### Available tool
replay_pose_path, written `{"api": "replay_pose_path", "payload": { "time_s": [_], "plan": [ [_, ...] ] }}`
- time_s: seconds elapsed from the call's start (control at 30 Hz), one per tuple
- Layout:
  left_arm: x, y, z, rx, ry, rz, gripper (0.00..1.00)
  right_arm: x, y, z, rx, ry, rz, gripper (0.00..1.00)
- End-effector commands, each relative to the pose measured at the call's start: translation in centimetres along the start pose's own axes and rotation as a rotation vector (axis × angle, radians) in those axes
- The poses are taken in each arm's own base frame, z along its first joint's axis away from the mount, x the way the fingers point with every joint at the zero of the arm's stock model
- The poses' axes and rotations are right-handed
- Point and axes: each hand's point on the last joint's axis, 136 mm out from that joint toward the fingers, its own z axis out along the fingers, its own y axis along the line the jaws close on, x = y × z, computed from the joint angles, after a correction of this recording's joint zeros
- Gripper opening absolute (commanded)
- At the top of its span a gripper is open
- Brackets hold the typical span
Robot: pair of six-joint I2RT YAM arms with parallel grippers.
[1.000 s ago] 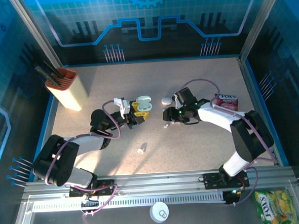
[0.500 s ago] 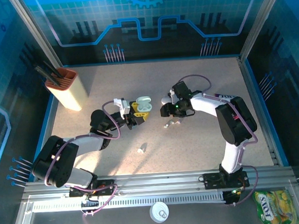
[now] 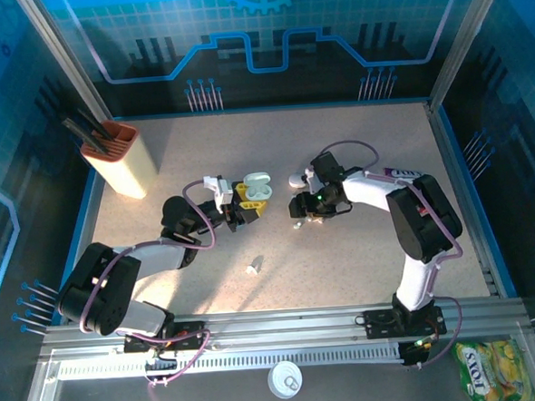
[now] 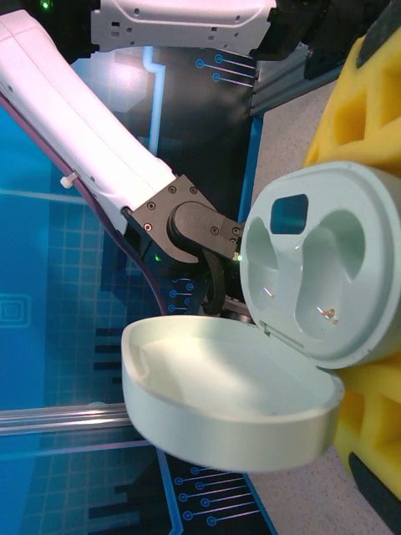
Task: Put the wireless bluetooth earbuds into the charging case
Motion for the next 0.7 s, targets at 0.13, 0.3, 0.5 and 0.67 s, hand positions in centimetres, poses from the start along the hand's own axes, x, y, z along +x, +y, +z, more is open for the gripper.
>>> {"api": "replay_pose_path", "payload": {
  "time_s": [0.13,0.3,0.5,0.67],
  "plan": [
    [-0.4,-0.1,-0.2,0.006,-0.016,0.009,0.37,3.3,0.9,-0.7,-0.035,0.068,0.0,0.68],
    [-0.3,0.0,-0.2,0.005,-0.016,0.006,0.38,3.4,2.5,-1.0,-0.106,0.044,-0.009,0.67],
    [-0.3,-0.1,-0.2,0.008,-0.018,0.006,0.38,3.0,2.6,-1.7,-0.1,0.007,-0.023,0.67],
    [-0.2,-0.1,-0.3,0.004,-0.016,0.007,0.38,1.1,1.5,-2.9,-0.074,-0.076,-0.012,0.67]
  ]
}}
